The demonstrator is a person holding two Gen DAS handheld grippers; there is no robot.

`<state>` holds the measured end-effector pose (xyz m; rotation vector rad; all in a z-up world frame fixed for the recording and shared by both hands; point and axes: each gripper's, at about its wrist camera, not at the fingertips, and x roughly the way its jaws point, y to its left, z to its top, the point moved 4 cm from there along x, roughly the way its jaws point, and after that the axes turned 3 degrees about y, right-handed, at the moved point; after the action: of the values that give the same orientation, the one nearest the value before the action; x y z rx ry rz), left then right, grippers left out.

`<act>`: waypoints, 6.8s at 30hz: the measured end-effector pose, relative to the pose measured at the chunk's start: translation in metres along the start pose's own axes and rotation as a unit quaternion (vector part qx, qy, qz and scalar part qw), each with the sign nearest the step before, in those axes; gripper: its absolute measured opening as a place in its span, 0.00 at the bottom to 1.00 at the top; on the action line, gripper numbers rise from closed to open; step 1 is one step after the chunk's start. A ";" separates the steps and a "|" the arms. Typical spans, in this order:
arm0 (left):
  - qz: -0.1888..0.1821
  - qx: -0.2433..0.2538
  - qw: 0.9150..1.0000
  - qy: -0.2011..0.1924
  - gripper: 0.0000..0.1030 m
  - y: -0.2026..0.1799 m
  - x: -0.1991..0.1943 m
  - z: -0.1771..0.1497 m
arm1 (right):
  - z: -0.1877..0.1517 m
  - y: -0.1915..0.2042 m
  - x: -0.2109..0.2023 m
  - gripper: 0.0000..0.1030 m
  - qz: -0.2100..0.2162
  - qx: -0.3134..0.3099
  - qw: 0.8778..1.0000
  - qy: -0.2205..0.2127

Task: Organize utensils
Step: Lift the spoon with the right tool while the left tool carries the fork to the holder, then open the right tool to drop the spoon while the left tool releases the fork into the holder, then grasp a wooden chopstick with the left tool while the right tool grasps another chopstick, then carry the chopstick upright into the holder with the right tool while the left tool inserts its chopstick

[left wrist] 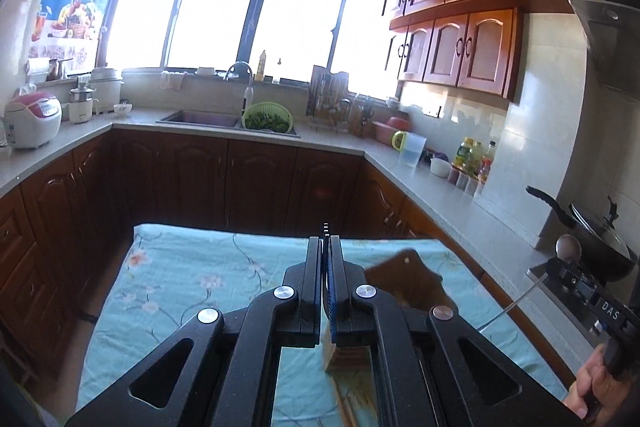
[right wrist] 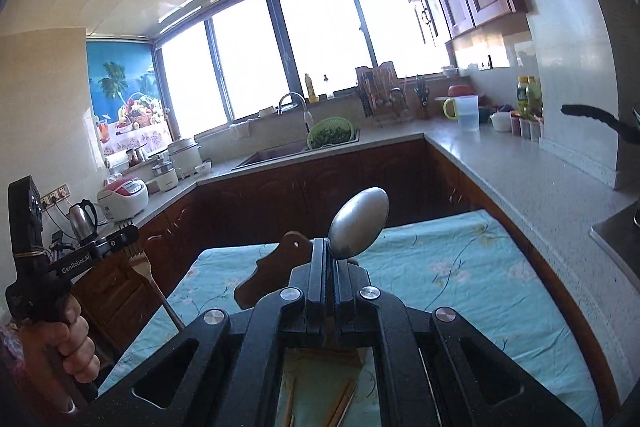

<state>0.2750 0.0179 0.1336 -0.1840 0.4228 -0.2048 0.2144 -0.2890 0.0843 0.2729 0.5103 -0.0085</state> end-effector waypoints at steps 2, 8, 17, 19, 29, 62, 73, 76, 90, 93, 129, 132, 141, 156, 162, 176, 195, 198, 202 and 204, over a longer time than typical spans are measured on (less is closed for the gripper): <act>0.005 -0.004 1.000 -0.013 0.01 -0.004 0.014 0.006 | 0.012 0.000 0.010 0.02 -0.005 -0.010 1.000 -0.005; 0.051 0.002 0.997 -0.049 0.01 -0.019 0.067 0.002 | 0.022 0.002 0.049 0.02 -0.025 -0.044 0.999 0.007; 0.072 0.055 0.996 -0.025 0.01 -0.059 0.137 -0.060 | -0.021 -0.001 0.111 0.02 -0.024 -0.060 0.996 0.067; 0.068 0.056 0.996 -0.010 0.02 -0.063 0.147 -0.071 | -0.031 -0.003 0.120 0.02 -0.022 -0.058 0.995 0.079; 0.041 0.081 0.995 0.039 0.03 -0.070 0.169 -0.083 | -0.049 -0.019 0.134 0.02 -0.007 -0.033 0.994 0.107; 0.055 -0.017 0.998 0.037 0.83 0.004 0.058 -0.080 | -0.055 -0.038 0.045 0.96 -0.006 0.043 0.998 0.054; 0.051 -0.055 0.995 0.071 0.88 0.020 -0.017 -0.125 | -0.102 -0.025 -0.023 0.98 -0.025 0.040 0.998 0.048; 0.048 -0.065 0.993 0.086 0.88 0.022 -0.030 -0.133 | -0.117 -0.022 -0.035 0.98 -0.028 0.042 0.997 0.055; 0.040 -0.079 0.985 0.148 0.88 0.020 -0.041 -0.159 | -0.169 -0.032 -0.045 0.98 -0.046 0.057 0.990 0.120; 0.037 -0.072 0.984 0.160 0.88 0.016 -0.037 -0.158 | -0.173 -0.037 -0.044 0.98 -0.052 0.067 0.989 0.123; 0.046 0.031 0.948 0.312 0.23 -0.022 0.179 -0.153 | -0.181 -0.097 0.079 0.33 -0.131 0.067 0.958 0.247; 0.063 0.070 0.948 0.303 0.16 -0.033 0.182 -0.159 | -0.182 -0.090 0.085 0.30 -0.149 0.032 0.955 0.256; 0.021 0.066 0.951 0.301 0.03 -0.036 0.181 -0.169 | -0.182 -0.085 0.082 0.05 -0.123 0.045 0.958 0.256; -0.080 -0.022 0.971 0.224 0.03 -0.028 0.078 -0.132 | -0.131 -0.041 0.008 0.05 -0.036 0.081 0.982 0.169; -0.099 -0.021 0.978 0.180 0.03 -0.020 0.016 -0.105 | -0.101 -0.022 -0.022 0.05 -0.022 0.065 0.990 0.125; -0.113 -0.025 0.985 0.124 0.03 0.009 -0.069 -0.080 | -0.058 -0.001 -0.049 0.05 -0.006 0.045 0.997 0.060; -0.109 -0.049 0.991 0.059 0.03 0.019 -0.067 -0.043 | -0.027 0.001 -0.052 0.05 -0.001 0.040 0.999 0.021; -0.107 -0.049 0.993 0.033 0.03 0.018 -0.064 -0.024 | -0.007 0.003 -0.051 0.05 0.001 0.035 0.999 -0.001; -0.102 -0.050 0.993 0.000 0.03 0.015 -0.052 0.002 | 0.027 0.006 -0.044 0.05 0.004 0.033 0.999 -0.032; -0.100 -0.052 0.993 -0.019 0.03 0.014 -0.044 0.014 | 0.044 0.006 -0.037 0.05 0.004 0.033 0.998 -0.046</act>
<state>0.2439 0.0440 0.1604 -0.3331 0.3769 -0.3750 0.2038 -0.2970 0.1400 0.3378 0.4175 -0.0310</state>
